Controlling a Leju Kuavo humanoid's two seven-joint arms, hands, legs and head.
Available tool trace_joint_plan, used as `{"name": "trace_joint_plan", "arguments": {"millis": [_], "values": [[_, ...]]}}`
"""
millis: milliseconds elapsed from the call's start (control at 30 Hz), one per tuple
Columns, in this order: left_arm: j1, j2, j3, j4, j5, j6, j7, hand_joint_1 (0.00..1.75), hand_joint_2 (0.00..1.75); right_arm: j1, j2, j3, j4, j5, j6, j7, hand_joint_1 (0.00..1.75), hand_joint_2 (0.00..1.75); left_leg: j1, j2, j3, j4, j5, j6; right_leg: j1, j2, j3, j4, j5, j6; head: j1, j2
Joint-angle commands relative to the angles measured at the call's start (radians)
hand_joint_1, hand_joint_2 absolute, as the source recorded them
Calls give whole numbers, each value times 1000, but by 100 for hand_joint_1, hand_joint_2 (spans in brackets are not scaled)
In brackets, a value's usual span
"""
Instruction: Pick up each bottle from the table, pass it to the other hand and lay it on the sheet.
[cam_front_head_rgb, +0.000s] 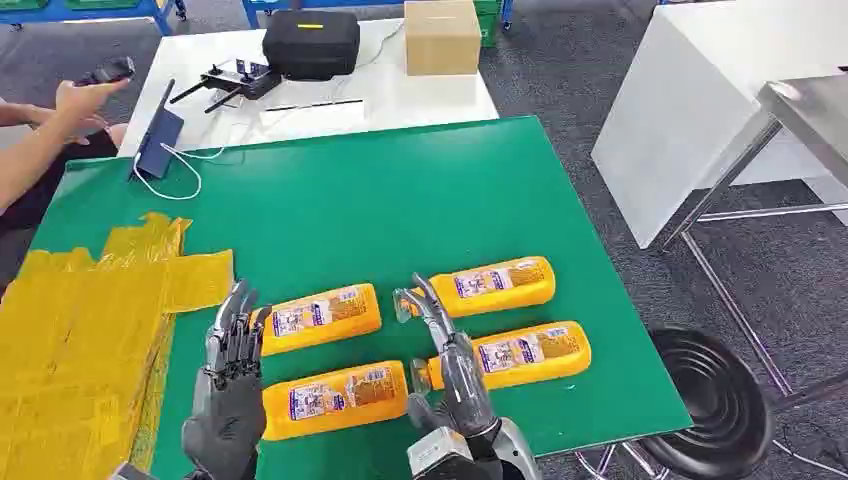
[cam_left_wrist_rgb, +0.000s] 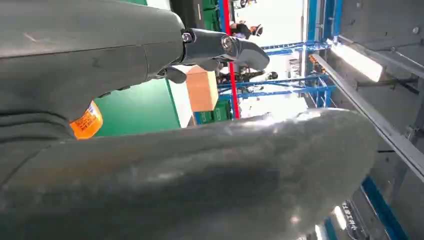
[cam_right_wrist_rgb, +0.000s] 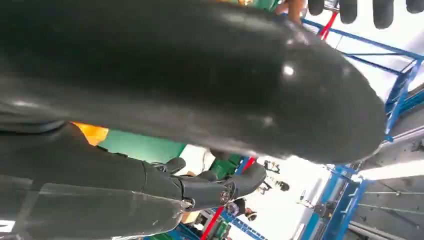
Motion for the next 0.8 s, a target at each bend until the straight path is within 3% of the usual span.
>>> {"name": "trace_joint_plan", "arguments": {"millis": [33, 67, 100, 133, 267, 400, 800], "values": [[-91, 8, 147, 161, 244, -208, -188, 0, 0, 114, -97, -47, -98, -131, -65, -167, 0, 0, 0, -2, 2, -1, 0, -1, 0, 1, 2, -1, 0, 0, 0, 0], [-91, 8, 147, 161, 244, -208, -188, 175, 0, 114, -97, -47, -98, -131, -65, -167, 0, 0, 1, -2, 3, -1, 0, -1, 1, 2, 3, -2, 0, 0, 0, 0], [-91, 8, 147, 161, 244, -208, -188, 175, 0, 114, -97, -47, -98, -131, -65, -167, 35, 0, 0, -2, 2, -1, 0, -1, 0, 1, 2, -1, 0, 0, 0, 0], [-91, 8, 147, 161, 244, -208, -188, 175, 0, 114, -97, -47, -98, -131, -65, -167, 175, 0, 1, -2, 3, -1, -1, -1, 1, 2, 3, -2, 0, 0, 0, 0], [-91, 8, 147, 161, 244, -208, -188, 175, 0, 114, -97, -47, -98, -131, -65, -167, 175, 0, 1, -10, 5, -3, 1, -1, 0, -6, 6, -4, -1, 0, 0, 0], [-91, 8, 147, 161, 244, -208, -188, 175, 0, 114, -97, -47, -98, -131, -65, -167, 175, 0, 0, -1, 2, -1, -1, 0, 0, 2, 3, -1, 0, 0, -1, 0], [-88, -30, 178, 167, 212, -263, -188, 175, 0, 95, -81, -55, -70, -155, -1, -170, 175, 0, 0, -2, 3, -1, 0, -1, 0, 1, 4, -2, 0, 0, 0, 0]]}}
